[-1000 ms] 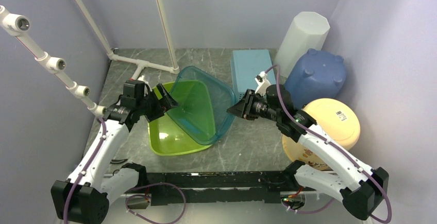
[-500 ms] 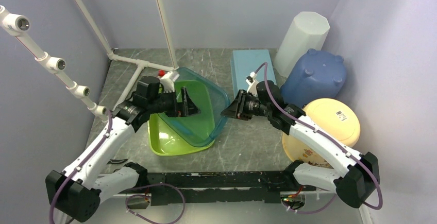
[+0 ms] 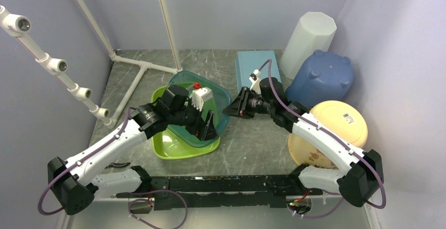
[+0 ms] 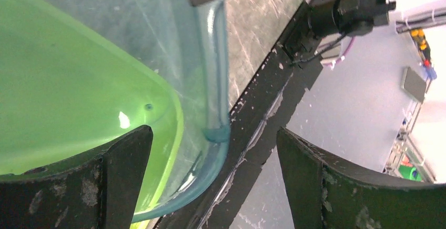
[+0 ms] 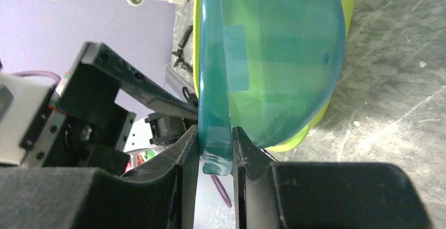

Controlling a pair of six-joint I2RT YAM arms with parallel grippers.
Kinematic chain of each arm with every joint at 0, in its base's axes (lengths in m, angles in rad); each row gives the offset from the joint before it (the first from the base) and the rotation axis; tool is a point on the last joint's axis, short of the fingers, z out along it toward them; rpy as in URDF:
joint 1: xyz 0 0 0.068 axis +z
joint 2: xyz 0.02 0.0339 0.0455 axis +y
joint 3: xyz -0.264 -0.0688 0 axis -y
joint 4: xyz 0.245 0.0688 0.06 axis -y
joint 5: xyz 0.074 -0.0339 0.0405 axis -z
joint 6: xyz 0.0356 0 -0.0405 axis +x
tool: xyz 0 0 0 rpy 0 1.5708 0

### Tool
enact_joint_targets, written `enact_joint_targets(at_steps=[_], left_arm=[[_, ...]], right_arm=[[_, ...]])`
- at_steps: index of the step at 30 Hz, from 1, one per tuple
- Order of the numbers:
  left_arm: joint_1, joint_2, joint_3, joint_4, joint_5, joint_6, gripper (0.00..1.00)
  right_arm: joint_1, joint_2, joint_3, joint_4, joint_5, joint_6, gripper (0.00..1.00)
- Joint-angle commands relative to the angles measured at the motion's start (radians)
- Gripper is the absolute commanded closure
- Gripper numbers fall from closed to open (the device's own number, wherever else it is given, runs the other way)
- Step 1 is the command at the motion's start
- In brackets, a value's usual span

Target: Turn the large container upside down

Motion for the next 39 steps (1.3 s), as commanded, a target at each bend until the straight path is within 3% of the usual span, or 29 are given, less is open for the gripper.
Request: enact_joint_targets(at_steps=[1,6,9,16,22,28,33,39], left_arm=[[-0.065,-0.008,0.004,-0.004,0.002,0.067,0.08],[-0.106,0.033,0.029,-0.058,-0.043,0.085,0.12],[-0.111,0.064,0.038,-0.116,-0.105,0.089,0.19],[-0.122,0.061,0.020,-0.143,-0.198,0.076,0.48],[-0.124,0.020,-0.002,-0.098,-0.212,0.073,0.72],[-0.126,0.003,-0.012,-0.073,-0.192,0.090,0.79],[-0.126,0.005,-0.015,-0.063,-0.184,0.099,0.80],[-0.130,0.006,-0.014,-0.055,-0.183,0.101,0.82]], right_arm=[[-0.008,0.009,-0.007,0.107,-0.023,0.067,1.00],[-0.011,0.022,-0.009,0.118,-0.042,0.081,1.00],[-0.013,0.024,-0.004,0.116,-0.046,0.082,1.00],[-0.023,0.031,-0.015,0.127,-0.070,0.095,1.00],[-0.023,0.030,-0.072,0.239,-0.137,0.149,1.00],[-0.023,0.053,-0.144,0.393,-0.229,0.223,0.85],[-0.022,0.072,-0.161,0.467,-0.284,0.250,0.66],[-0.009,0.100,-0.118,0.401,-0.308,0.202,0.48]])
